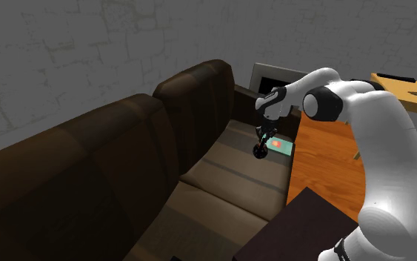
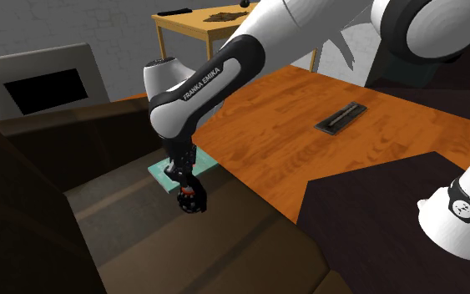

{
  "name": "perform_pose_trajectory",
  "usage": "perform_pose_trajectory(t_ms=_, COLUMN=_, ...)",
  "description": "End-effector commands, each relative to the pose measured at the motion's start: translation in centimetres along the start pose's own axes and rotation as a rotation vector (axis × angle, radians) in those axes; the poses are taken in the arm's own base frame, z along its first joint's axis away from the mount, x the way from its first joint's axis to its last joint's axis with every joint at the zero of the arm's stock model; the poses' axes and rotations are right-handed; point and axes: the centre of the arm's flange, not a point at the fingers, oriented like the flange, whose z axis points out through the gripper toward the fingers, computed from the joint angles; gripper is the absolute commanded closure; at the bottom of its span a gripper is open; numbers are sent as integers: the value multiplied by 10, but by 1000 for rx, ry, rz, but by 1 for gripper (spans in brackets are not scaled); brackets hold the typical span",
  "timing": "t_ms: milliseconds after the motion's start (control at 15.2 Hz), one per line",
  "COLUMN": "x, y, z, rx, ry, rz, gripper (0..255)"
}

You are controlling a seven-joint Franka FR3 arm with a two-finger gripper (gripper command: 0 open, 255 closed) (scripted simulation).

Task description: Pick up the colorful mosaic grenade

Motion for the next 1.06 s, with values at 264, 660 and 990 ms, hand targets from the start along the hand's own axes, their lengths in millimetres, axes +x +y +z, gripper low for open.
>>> perform_pose_trajectory(t_ms=264, x=-2, y=0, z=-29, rx=0, ry=0, rz=0, gripper=255)
perform_pose_trajectory(t_ms=660, x=-5, y=-2, z=-61, rx=0, ry=0, rz=0, gripper=255)
perform_pose_trajectory(t_ms=990, x=-6, y=-3, z=-77, rx=0, ry=0, rz=0, gripper=255)
